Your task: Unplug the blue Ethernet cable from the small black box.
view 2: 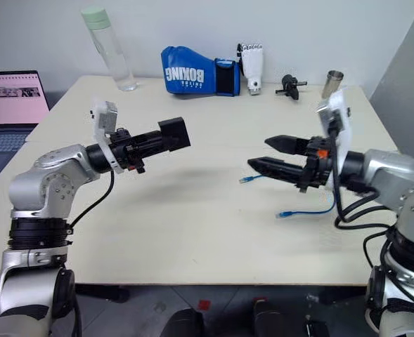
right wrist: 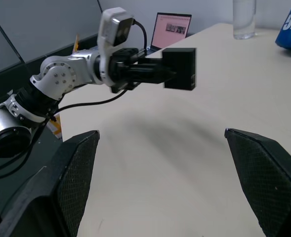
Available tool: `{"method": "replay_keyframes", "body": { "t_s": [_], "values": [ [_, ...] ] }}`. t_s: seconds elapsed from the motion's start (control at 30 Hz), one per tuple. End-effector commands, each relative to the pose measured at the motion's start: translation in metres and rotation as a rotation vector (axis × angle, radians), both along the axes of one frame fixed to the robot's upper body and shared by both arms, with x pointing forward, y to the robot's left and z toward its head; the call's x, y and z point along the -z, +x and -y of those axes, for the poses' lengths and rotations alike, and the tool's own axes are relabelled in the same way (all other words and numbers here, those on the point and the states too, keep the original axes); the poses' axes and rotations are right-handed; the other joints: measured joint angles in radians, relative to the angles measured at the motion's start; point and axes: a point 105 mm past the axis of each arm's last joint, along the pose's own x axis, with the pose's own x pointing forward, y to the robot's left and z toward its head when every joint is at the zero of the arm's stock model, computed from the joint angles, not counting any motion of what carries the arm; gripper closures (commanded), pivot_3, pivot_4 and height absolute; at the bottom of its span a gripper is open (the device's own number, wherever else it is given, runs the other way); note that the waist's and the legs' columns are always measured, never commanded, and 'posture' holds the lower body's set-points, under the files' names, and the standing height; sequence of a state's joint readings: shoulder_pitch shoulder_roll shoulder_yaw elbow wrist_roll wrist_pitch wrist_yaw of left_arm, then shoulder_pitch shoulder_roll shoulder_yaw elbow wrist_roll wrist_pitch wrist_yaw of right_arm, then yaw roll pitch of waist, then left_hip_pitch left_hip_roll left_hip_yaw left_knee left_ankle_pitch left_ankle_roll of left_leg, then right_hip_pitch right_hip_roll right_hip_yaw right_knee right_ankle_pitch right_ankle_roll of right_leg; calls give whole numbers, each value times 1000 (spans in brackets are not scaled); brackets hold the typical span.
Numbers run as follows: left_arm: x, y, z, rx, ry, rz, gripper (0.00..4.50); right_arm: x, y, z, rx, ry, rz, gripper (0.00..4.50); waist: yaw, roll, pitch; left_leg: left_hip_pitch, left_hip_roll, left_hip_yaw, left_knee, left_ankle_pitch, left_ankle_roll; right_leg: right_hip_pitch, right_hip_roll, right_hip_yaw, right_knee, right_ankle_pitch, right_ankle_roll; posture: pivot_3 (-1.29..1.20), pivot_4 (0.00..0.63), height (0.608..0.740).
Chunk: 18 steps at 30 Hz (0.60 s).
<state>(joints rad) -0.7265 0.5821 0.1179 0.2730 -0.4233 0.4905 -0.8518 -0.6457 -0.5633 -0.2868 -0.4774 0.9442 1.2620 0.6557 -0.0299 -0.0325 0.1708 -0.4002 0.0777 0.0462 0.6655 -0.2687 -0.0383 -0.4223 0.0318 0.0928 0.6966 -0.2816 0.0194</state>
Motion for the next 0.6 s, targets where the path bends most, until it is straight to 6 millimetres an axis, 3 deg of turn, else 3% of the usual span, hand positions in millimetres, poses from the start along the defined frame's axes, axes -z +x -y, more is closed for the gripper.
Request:
{"method": "replay_keyframes", "body": {
  "t_s": [0.03, 0.23, 0.47, 0.6],
  "values": [
    [18, 25, -22, -260, 25, 57, 3716, 0, -2, -9, 24, 11, 77, 192, 1, 0, 0, 0, 0, 0, 0, 0, 0, 0, 0, 0, 0, 0, 0, 0, 150, 740],
    [68, 41, -55, -527, 29, 15, 3716, 11, 0, -11, 37, -4, 88, 192, 0, 0, 0, -1, 1, 0, -1, 0, 0, -2, 0, 0, 0, 0, 0, 0, 150, 740],
    [97, 46, -55, -584, 18, -23, 3716, 26, 6, -8, 76, -52, 99, 192, 1, -1, 0, -1, 0, 0, 0, 0, 0, -1, 0, -1, 0, 0, 0, 0, 150, 740],
    [100, 47, -53, -576, 7, -32, 2812, 27, 9, -5, 93, -53, 103, 136, 1, -1, -1, 0, 0, 0, 0, 0, 0, 0, 0, -2, 1, 0, 0, 0, 150, 740]
  ]
}}
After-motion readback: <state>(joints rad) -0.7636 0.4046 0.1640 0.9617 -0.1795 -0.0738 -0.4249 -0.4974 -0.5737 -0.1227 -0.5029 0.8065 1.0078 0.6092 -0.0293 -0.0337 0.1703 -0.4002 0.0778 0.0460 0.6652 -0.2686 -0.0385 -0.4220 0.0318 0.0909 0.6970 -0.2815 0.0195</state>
